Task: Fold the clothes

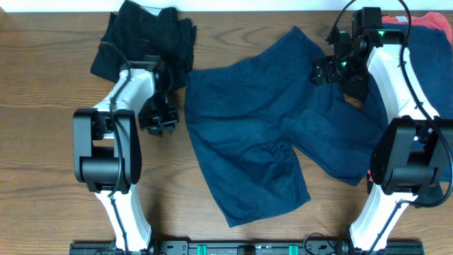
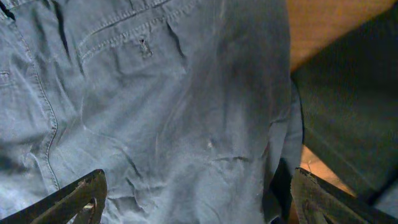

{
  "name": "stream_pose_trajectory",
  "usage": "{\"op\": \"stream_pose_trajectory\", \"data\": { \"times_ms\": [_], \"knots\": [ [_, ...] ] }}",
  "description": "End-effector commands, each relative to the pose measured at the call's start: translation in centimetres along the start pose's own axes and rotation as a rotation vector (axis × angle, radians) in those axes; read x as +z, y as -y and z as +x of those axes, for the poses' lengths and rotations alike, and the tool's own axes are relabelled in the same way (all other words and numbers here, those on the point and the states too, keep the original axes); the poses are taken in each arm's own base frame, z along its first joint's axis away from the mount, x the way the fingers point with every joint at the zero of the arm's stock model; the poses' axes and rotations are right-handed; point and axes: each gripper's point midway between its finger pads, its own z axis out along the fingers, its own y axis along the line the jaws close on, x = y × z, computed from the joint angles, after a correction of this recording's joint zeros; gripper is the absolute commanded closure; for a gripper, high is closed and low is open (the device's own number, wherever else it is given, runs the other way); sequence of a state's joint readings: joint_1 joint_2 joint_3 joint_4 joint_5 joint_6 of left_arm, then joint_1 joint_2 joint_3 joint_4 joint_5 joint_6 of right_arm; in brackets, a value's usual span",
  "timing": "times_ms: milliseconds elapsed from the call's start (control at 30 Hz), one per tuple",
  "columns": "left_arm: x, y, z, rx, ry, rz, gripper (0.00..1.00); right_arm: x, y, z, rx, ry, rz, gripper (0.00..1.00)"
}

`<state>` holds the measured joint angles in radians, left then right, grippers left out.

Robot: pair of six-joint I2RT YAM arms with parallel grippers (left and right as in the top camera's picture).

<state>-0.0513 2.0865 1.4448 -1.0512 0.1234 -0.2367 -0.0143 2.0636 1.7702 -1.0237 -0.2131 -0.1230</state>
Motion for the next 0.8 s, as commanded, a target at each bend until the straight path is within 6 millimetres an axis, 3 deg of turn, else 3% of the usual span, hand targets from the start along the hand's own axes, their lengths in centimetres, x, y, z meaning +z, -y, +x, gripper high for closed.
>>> {"op": "stream_pose_trajectory", "data": {
  "times_ms": [0,67,167,333,400,467,567,767],
  "knots": [
    [-2.4,0.4,0.3,-0.018,0.061,0.018,0.72,-0.5,-0.6,0.1,0.034,-0.005,-0.007,0.07],
    [-4.6,0.8,-0.1,-0.009,0.142,0.044,0.71,-0.4,-0.7,0.8,0.062,-0.033,-0.01,0.09],
    [-9.2,1.3,-0.6,-0.005,0.305,0.1,0.63,0.3,-0.9,2.4,0.097,-0.088,-0.014,0.26],
    [-17.1,2.1,-1.3,0.014,0.597,0.201,0.52,2.6,-0.9,5.2,0.141,-0.162,-0.017,0.8],
    [-19.2,2.3,-1.4,0.02,0.673,0.226,0.52,3.5,-0.8,6.0,0.15,-0.174,-0.017,0.92],
    [-20.5,2.3,-1.4,0.023,0.723,0.24,0.51,4.7,-0.4,6.7,0.153,-0.173,-0.013,0.99],
    [-21.0,2.4,-1.6,0.025,0.745,0.248,0.51,6.4,0.2,7.4,0.172,-0.153,0.004,0.99],
    [-20.8,2.5,-1.9,0.025,0.744,0.248,0.51,8.9,4.7,7.6,0.271,-0.044,0.19,0.99]
  ]
}}
